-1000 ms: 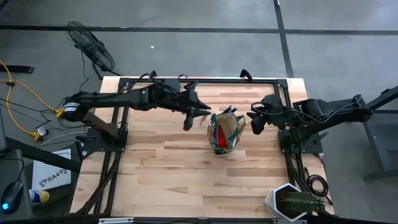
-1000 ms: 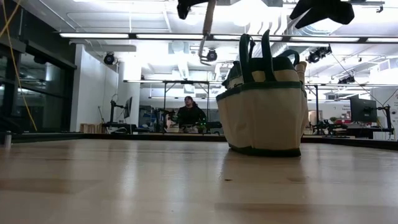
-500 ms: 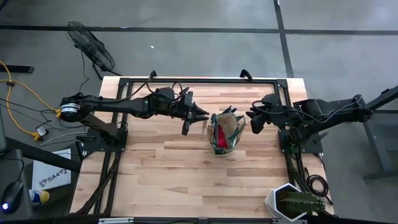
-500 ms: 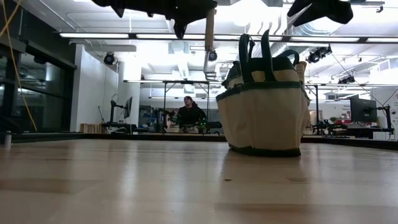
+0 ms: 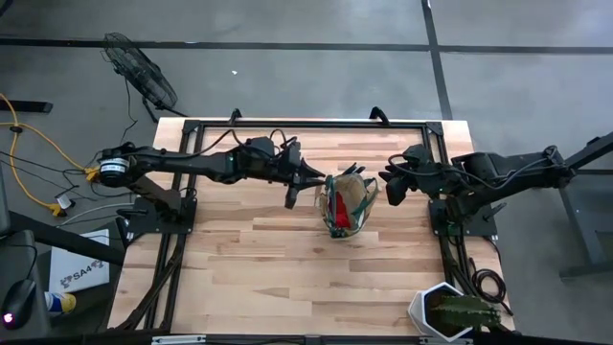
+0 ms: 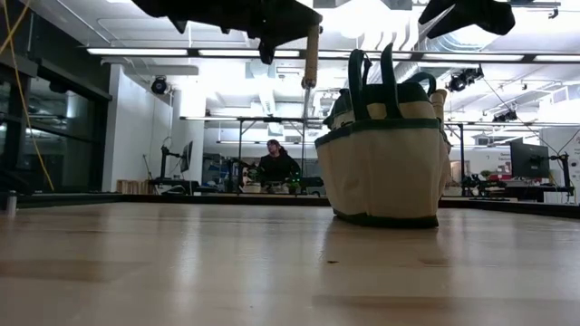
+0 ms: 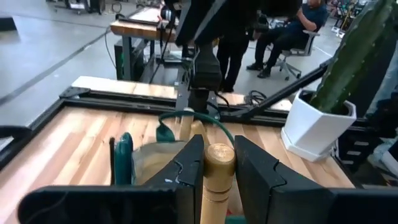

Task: Pick & Place Garden tools in Gardening bag
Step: Put the brown hand rake into the white gardening bag

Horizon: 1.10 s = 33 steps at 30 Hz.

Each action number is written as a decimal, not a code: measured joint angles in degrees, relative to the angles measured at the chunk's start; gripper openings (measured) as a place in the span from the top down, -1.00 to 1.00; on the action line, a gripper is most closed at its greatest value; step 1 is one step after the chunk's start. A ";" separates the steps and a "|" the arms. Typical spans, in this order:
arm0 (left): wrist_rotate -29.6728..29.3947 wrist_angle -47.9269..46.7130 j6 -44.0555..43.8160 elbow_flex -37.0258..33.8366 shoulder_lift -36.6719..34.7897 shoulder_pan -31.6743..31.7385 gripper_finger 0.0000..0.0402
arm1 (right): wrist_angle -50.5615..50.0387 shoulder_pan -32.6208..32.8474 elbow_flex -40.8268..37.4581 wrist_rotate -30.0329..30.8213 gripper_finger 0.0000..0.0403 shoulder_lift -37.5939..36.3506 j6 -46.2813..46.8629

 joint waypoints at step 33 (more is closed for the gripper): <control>1.30 6.06 3.16 0.14 4.99 0.00 0.70 | 0.48 0.00 0.00 0.85 0.30 0.00 0.86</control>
